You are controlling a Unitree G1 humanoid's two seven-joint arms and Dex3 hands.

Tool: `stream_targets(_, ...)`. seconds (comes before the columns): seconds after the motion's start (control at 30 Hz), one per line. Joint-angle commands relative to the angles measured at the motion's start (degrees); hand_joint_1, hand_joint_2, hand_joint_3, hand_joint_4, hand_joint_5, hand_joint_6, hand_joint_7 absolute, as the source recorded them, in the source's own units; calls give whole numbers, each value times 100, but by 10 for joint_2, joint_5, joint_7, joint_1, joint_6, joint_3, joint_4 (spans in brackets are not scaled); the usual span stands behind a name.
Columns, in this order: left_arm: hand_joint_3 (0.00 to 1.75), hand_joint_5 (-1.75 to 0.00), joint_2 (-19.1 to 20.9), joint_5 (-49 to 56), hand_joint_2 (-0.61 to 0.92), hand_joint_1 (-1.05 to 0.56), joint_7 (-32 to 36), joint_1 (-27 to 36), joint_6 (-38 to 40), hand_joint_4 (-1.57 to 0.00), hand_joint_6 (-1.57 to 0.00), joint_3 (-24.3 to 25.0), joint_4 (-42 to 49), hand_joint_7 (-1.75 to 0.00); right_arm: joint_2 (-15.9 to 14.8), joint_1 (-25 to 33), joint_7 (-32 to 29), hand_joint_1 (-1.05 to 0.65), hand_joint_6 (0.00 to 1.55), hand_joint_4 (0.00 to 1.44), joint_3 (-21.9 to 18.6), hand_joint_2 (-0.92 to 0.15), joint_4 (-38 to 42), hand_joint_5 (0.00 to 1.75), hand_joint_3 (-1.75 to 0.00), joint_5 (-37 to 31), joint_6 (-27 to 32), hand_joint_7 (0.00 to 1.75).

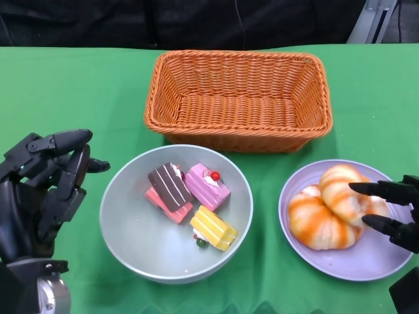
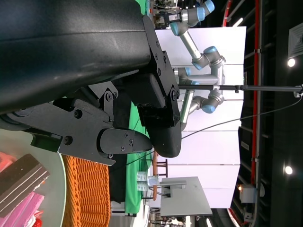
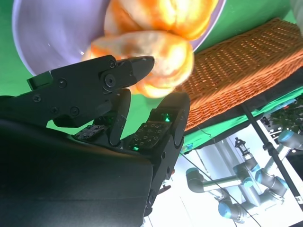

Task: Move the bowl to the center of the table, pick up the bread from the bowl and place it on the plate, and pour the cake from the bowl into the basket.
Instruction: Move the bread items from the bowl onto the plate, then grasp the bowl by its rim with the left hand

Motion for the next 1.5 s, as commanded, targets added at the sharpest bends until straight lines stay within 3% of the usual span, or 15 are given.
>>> stream_targets(0.03,31,-107,3,-1,92,-16,3,-4,-5,-91,-108,3,7,-53,-14,8,5,-45,89,55,-4,-89,-13,49,-2,12,-10,2)
stream_targets(0.33,34,-107,4,-5,92,-15,-1,-7,-12,-91,-109,3,14,-52,-10,18,9,-49,84,50,-13,-90,-42,40,-4,24,-25,0)
stream_targets(0.53,32,-107,5,-4,92,-16,-1,-7,-12,-91,-110,4,16,-51,-1,31,42,-50,81,50,-29,-89,-82,39,-5,70,-24,0)
stream_targets(0.7,31,-107,4,1,92,-17,0,-10,-18,-91,-110,2,24,-50,12,43,130,-36,72,50,-43,-88,-127,39,-8,174,-43,0)
stream_targets(0.8,30,-107,5,6,92,-17,1,-10,-21,-91,-110,1,27,-50,31,60,245,-27,67,46,-40,-87,-177,41,-10,320,-6,0)
stream_targets(0.83,30,-107,5,6,92,-17,1,-11,-22,-91,-110,1,29,-50,38,68,280,-18,66,44,-40,-82,-203,51,-17,367,15,0)
stream_targets(0.9,30,-107,6,8,92,-17,2,-11,-22,-91,-110,1,32,-50,47,79,329,-10,67,39,-44,-62,-246,77,-55,425,50,1)
stream_targets(1.0,30,-106,7,7,92,-17,-3,-11,-22,-91,-110,-1,37,-50,68,82,381,-7,72,38,-55,-59,-292,104,-64,482,84,6)
stream_targets(1.03,30,-106,8,6,92,-17,-5,-11,-23,-91,-110,-2,38,-50,76,81,394,-6,75,37,-59,-60,-301,116,-65,493,89,12)
stream_targets(1.1,30,-105,8,10,92,-17,-4,-10,-25,-92,-110,-3,41,-49,92,79,409,-6,51,37,-68,-59,-319,131,-68,502,102,72)
stream_targets(1.17,29,-105,9,14,92,-17,-3,-10,-28,-92,-110,-4,44,-49,104,77,419,-2,42,39,-75,-55,-332,141,-79,504,113,106)
stream_targets(1.27,29,-105,10,13,92,-17,-5,-7,-27,-92,-110,-7,43,-49,118,74,439,0,46,45,-83,-52,-337,146,-90,504,128,120)
stream_targets(1.5,29,-105,12,0,92,-16,-28,-1,-33,-93,-111,-13,51,-47,163,66,467,0,64,65,-101,-43,-310,143,-111,499,111,128)
